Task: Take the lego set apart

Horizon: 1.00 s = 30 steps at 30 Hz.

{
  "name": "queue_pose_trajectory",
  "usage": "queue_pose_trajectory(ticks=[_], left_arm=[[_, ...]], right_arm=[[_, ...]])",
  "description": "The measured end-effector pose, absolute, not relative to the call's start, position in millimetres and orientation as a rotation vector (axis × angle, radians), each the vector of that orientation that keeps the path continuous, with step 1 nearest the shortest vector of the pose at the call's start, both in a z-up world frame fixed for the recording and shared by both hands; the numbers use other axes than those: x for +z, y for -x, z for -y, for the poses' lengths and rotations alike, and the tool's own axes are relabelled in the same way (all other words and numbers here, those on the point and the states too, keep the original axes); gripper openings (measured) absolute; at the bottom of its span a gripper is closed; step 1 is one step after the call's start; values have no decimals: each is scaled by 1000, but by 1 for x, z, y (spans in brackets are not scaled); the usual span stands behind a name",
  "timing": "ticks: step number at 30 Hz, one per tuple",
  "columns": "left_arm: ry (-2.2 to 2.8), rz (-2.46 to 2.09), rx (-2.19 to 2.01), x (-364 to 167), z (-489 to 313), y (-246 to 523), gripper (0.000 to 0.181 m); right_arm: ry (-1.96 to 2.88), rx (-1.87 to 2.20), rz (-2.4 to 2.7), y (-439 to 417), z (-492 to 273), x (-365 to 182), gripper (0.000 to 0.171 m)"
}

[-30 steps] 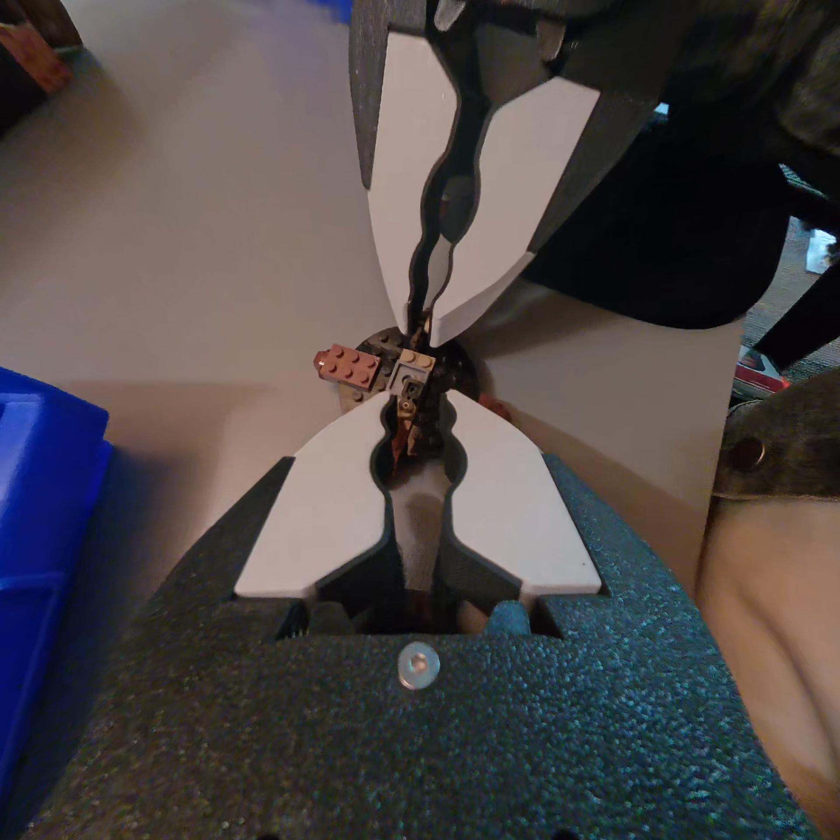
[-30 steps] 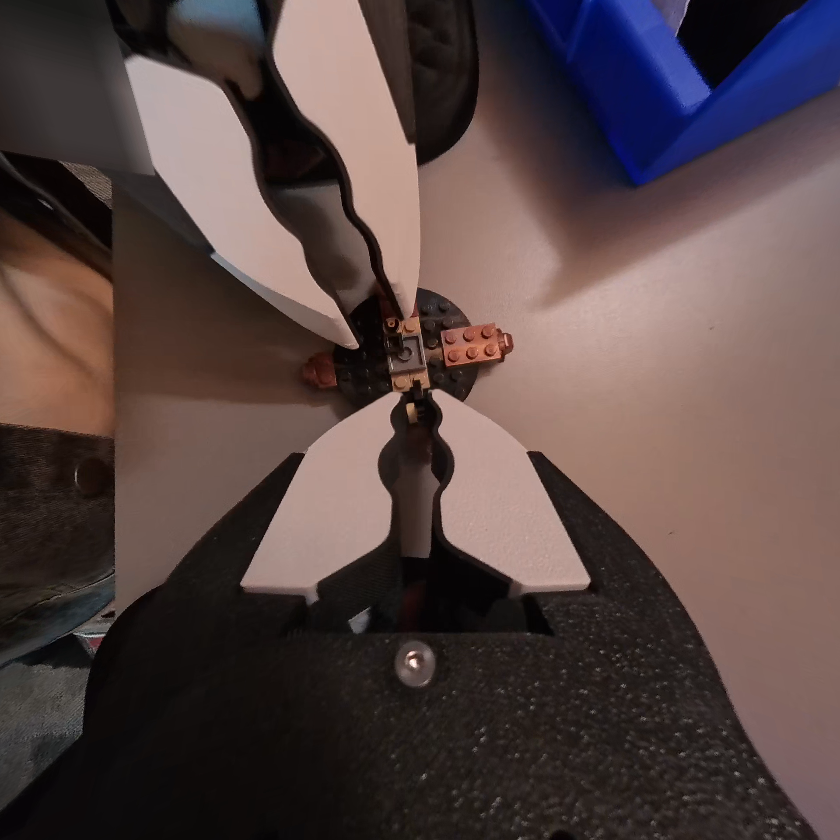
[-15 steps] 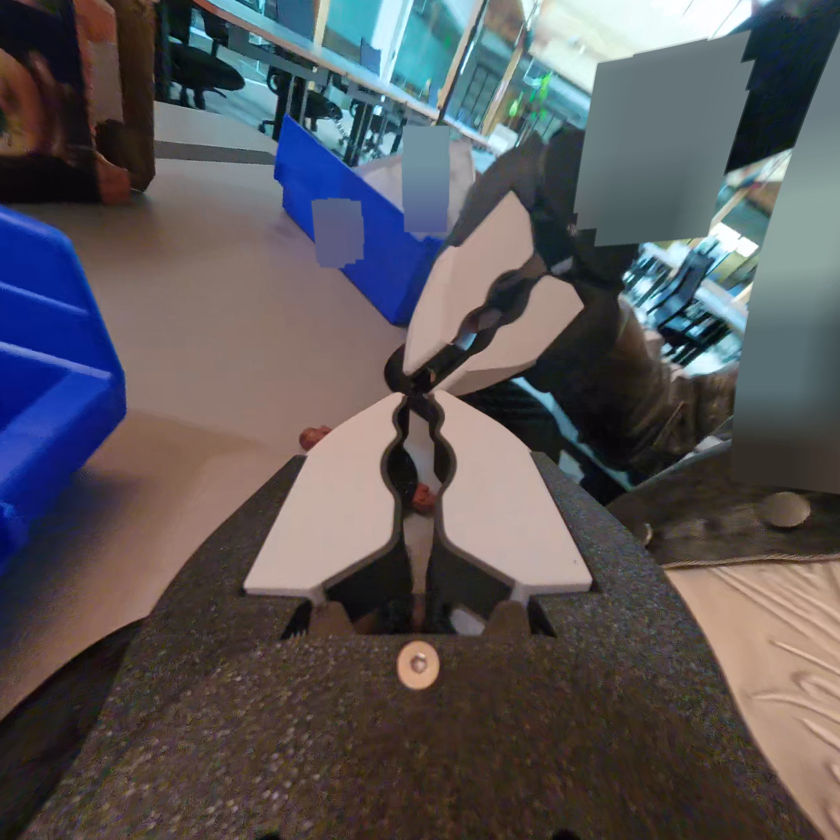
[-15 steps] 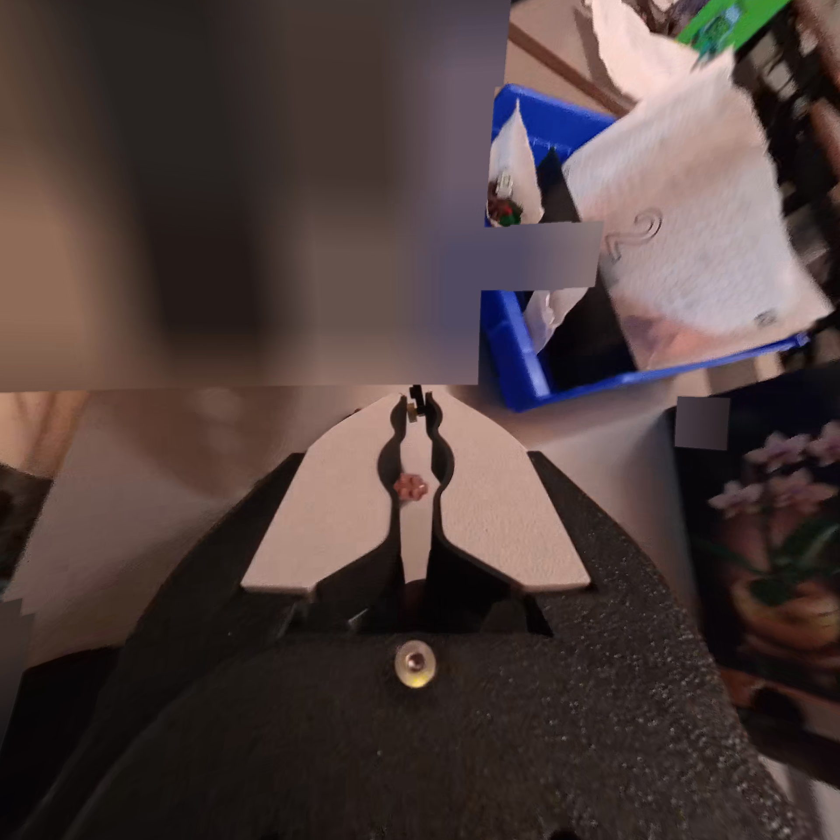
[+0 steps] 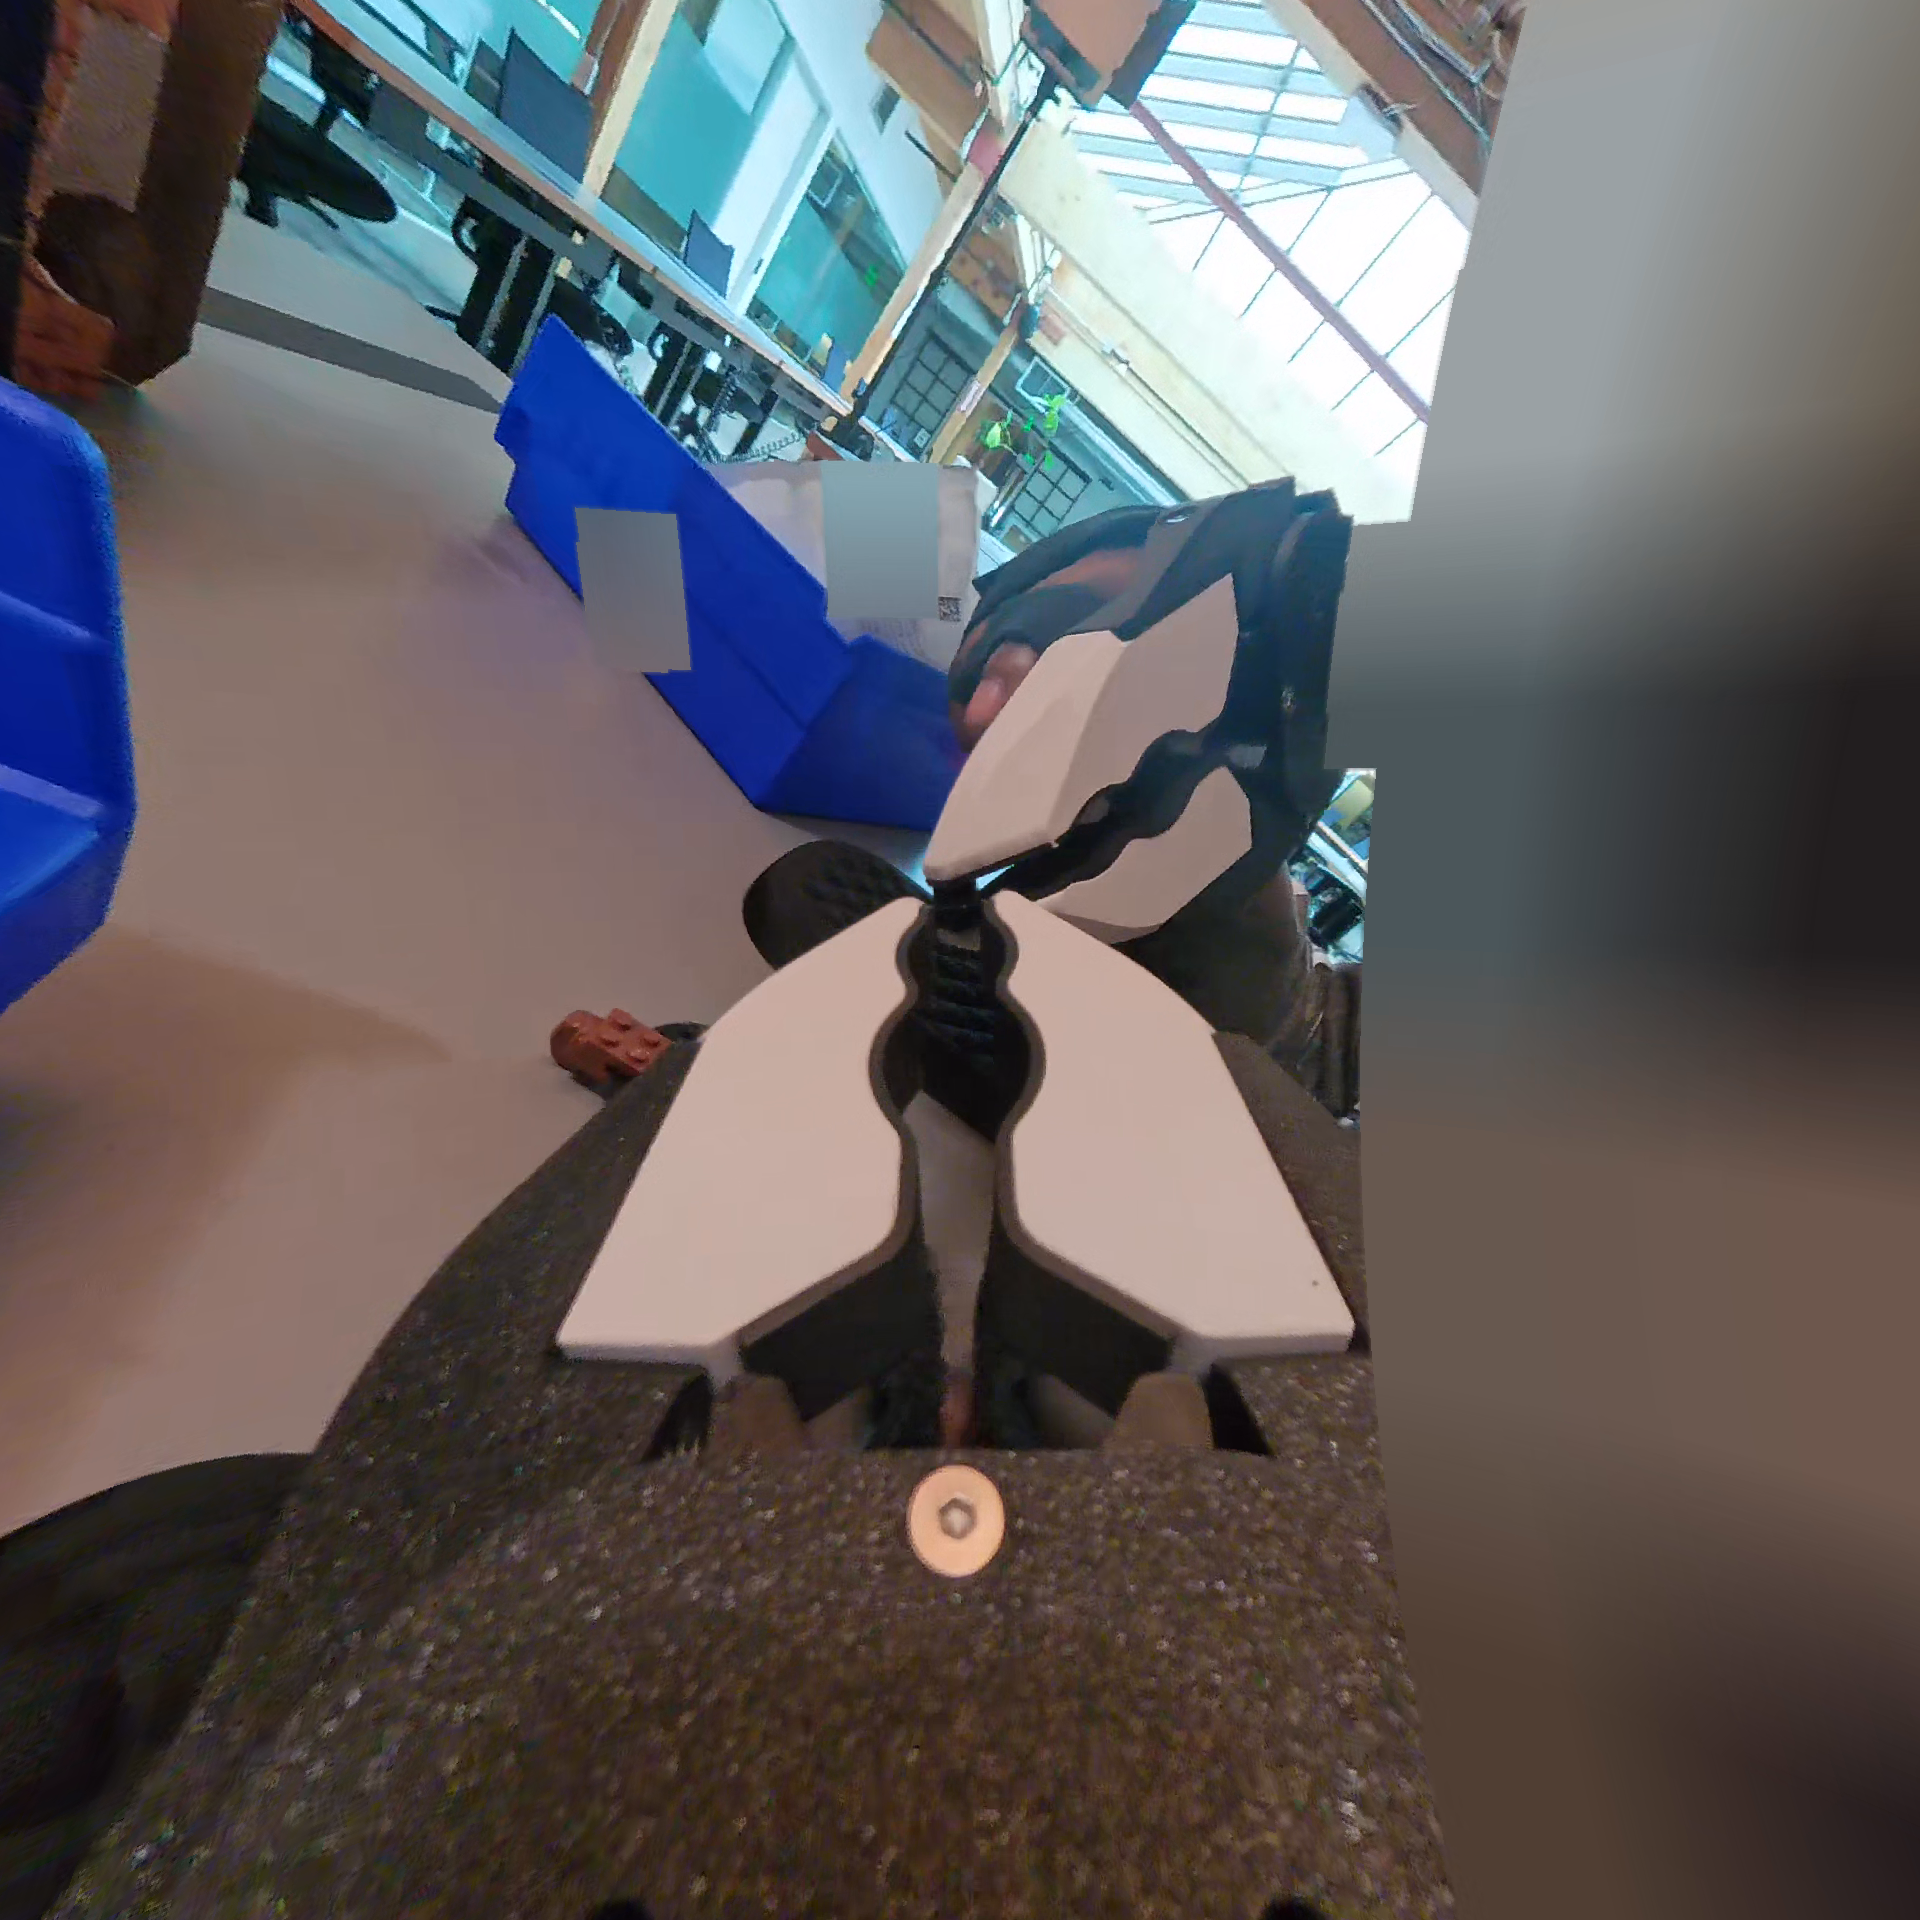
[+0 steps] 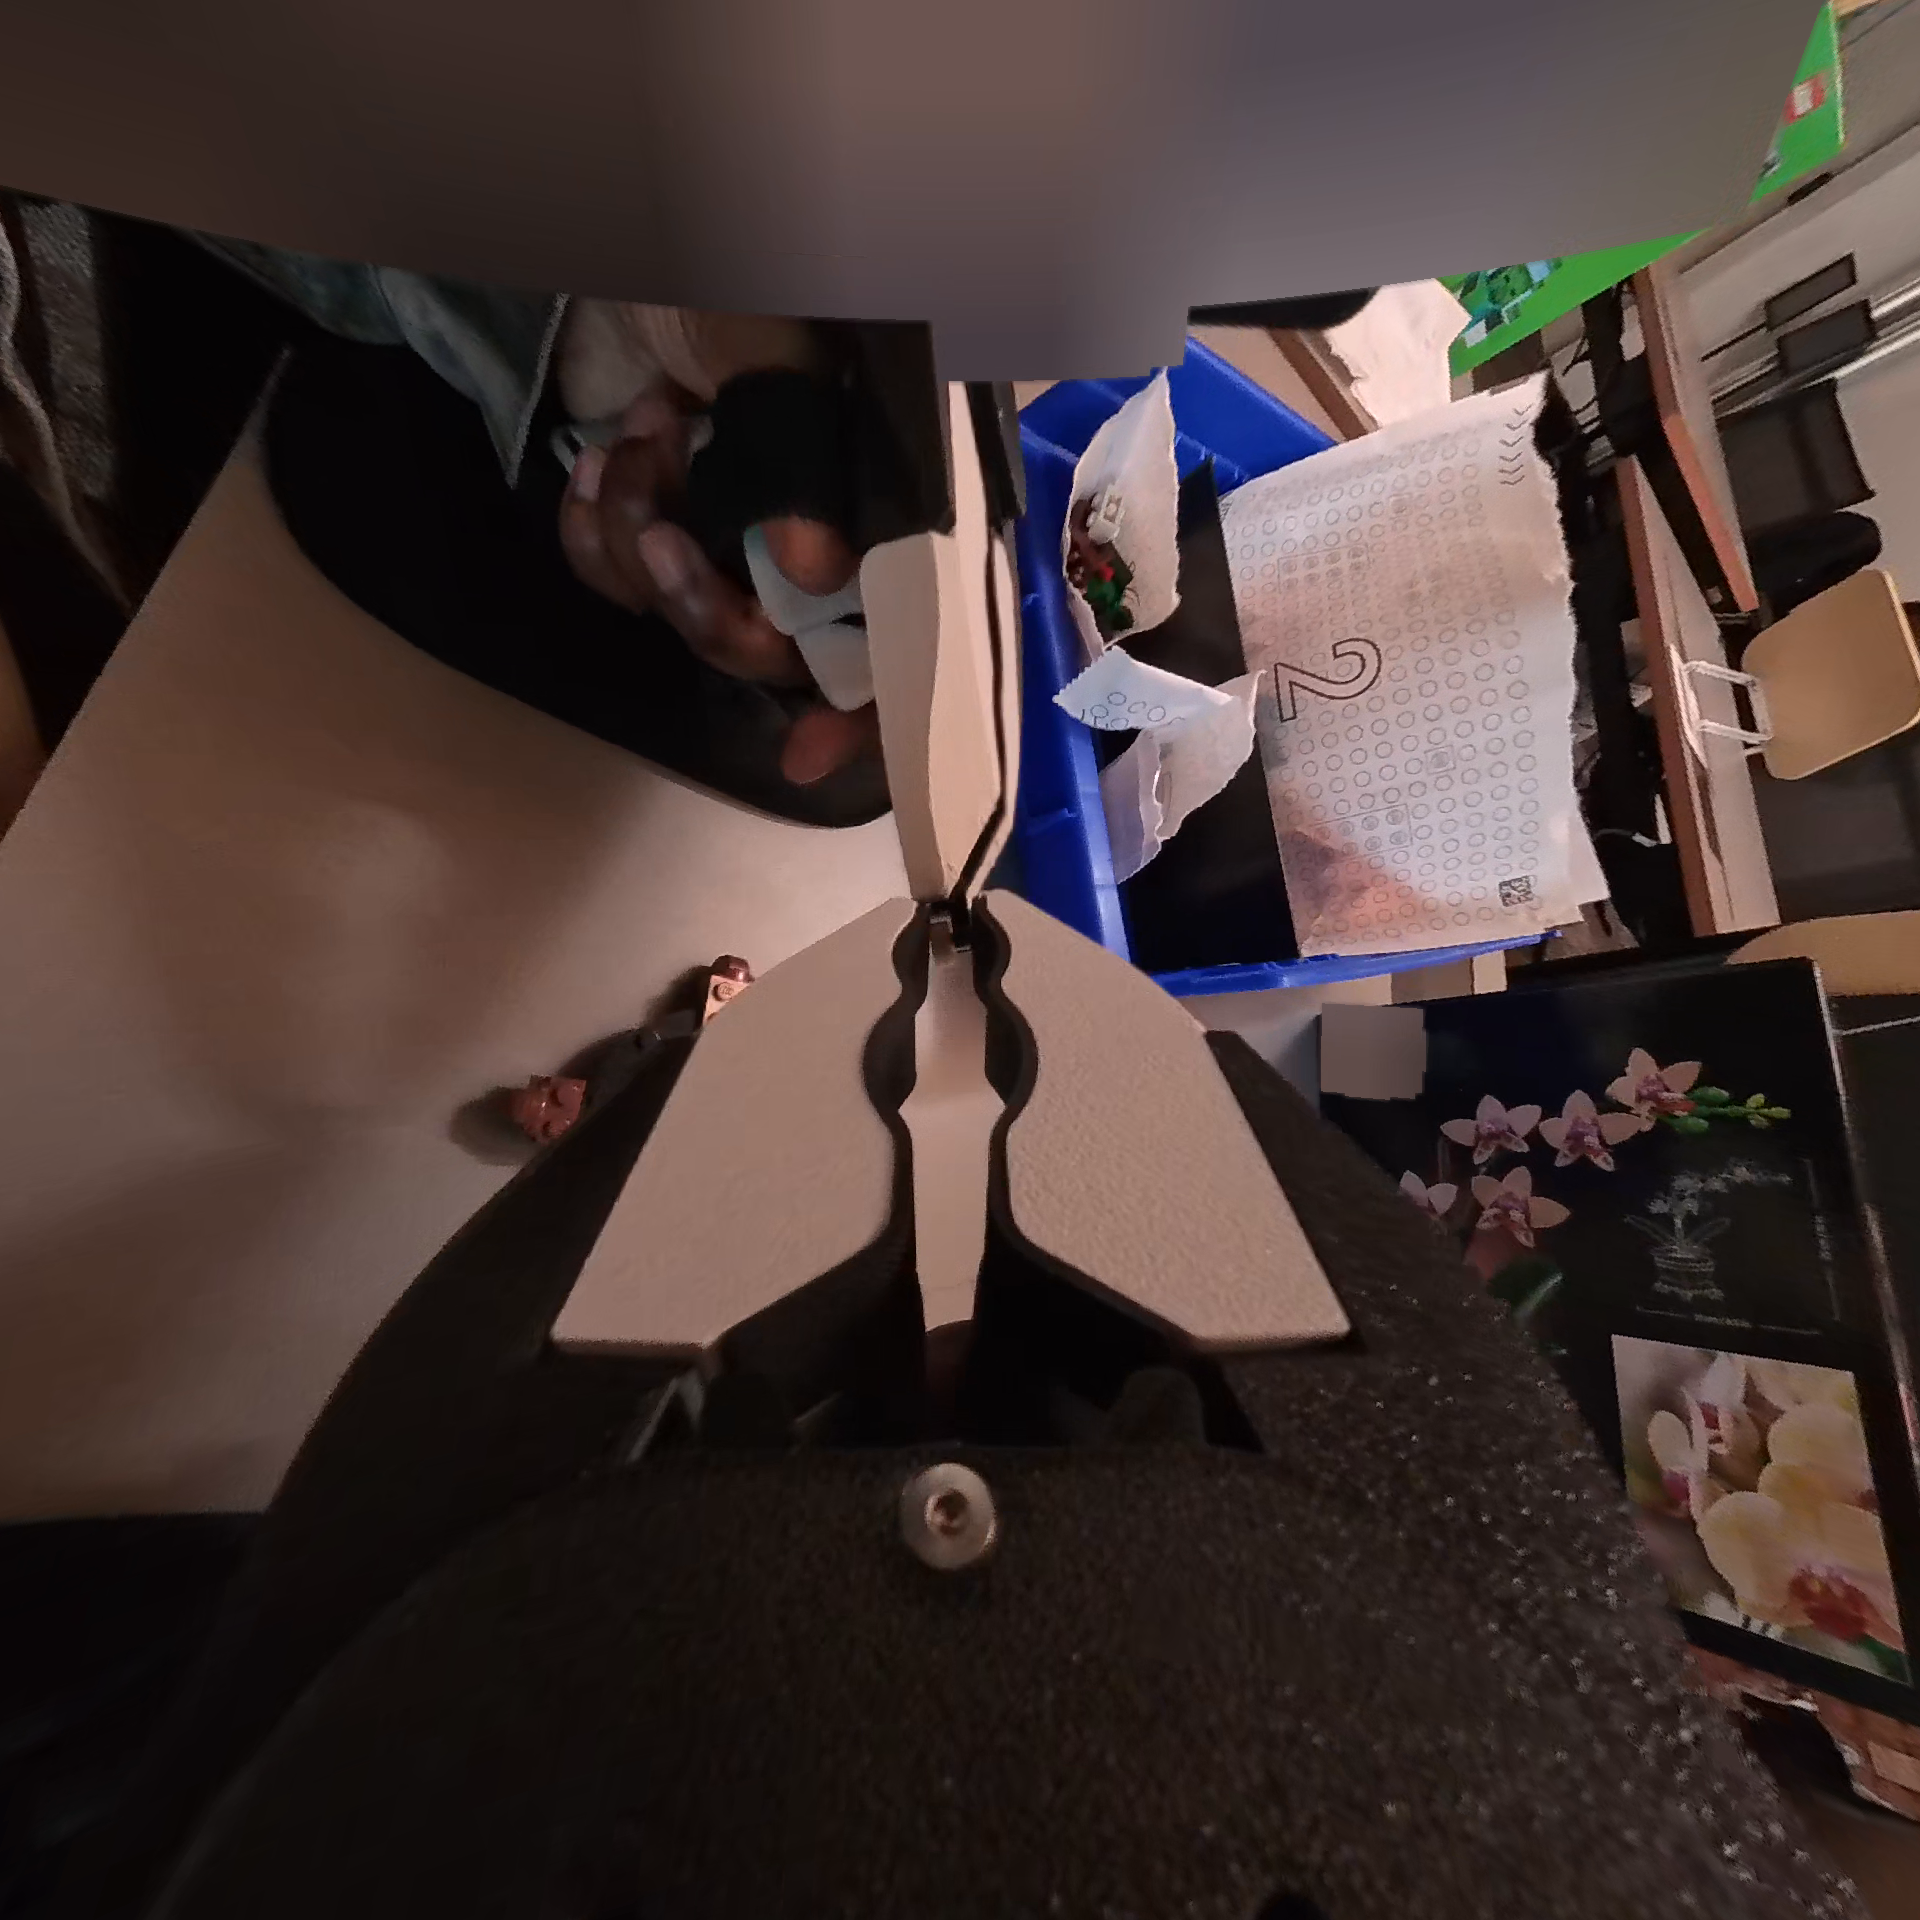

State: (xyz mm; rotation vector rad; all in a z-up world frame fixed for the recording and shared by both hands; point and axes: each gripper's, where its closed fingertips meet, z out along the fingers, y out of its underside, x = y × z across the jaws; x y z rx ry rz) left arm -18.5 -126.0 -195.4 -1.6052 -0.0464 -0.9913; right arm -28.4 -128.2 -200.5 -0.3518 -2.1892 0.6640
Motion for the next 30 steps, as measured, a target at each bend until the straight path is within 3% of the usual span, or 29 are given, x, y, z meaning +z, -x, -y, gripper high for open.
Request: queue_pose_trajectory(ticks=[8, 14, 21, 30], left_arm=[[1445, 83, -973, -177, 132, 34, 7], [1275, 131, -1019, -158, 139, 45, 7], [1219, 35, -943, -144, 145, 37, 7], [1249, 22, -882, -147, 142, 36, 7]], right_arm=[[618, 952, 2048, 35, 121, -184, 14], [1001, 1752, 1610, 35, 129, -160, 13], [1199, 2339, 1280, 41, 142, -145, 14], [1184, 2308, 1310, 42, 146, -147, 7]])
